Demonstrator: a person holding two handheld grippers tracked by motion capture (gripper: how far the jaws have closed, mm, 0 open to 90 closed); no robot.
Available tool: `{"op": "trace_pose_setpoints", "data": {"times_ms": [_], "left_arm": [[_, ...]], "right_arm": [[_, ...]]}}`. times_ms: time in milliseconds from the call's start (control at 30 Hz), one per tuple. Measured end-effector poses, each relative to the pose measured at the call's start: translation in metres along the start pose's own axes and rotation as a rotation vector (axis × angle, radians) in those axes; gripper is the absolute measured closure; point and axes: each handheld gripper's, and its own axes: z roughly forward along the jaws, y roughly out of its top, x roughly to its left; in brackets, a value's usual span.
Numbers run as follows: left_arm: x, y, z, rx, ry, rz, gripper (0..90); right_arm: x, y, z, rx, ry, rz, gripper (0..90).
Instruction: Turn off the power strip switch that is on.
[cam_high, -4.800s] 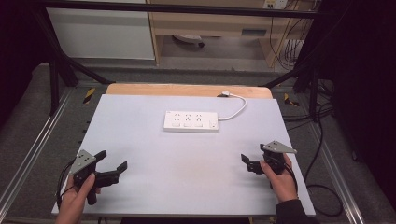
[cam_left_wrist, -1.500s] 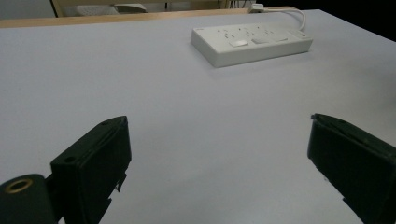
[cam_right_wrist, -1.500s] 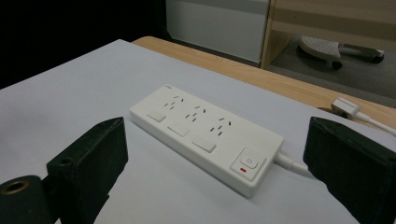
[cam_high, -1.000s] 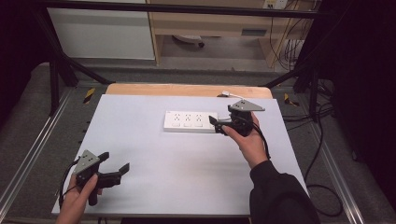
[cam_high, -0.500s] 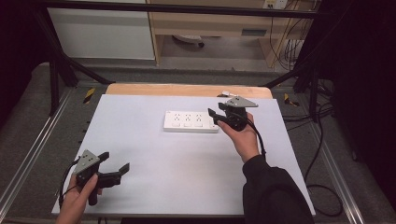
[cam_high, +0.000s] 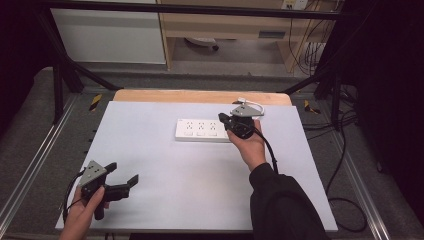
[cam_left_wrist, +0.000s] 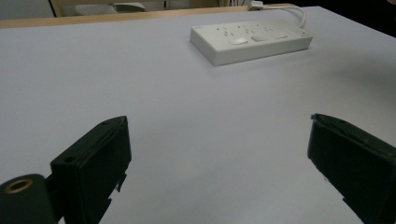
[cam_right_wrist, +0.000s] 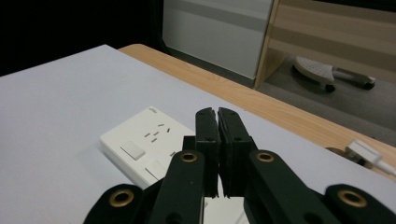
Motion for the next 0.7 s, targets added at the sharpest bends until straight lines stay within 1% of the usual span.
{"op": "trace_pose_setpoints", "data": {"times_ms": [33,133,233,333,433,567,700], "left_arm": [[0.0,0.0,0.0,0.001,0.0,0.002,6.1],[-0.001,0.0,0.001,0.004,-0.001,0.005,6.1],[-0.001,0.0,0.001,0.005,-0.002,0.006,6.1],[0.0,0.0,0.0,0.005,0.001,0.004,6.1],[0.001,0.0,0.0,0.005,0.002,0.004,6.1],[0.0,0.0,0.001,0.007,0.0,0.005,6.1],[0.0,-0.001,0.001,0.011,-0.002,0.006,6.1]], "right_arm": [[0.0,-0.001,0.002,0.0,0.006,0.007,89.3],[0.0,-0.003,0.007,0.014,0.006,-0.002,90.0],[-0.001,-0.006,0.011,0.019,0.011,0.011,90.0],[-0.002,-0.01,0.016,0.04,0.01,0.017,90.0],[-0.002,-0.012,0.02,0.053,0.012,0.038,90.0],[-0.002,-0.015,0.025,0.074,0.019,0.052,90.0],[-0.001,-0.017,0.029,0.078,0.027,0.072,90.0]]}}
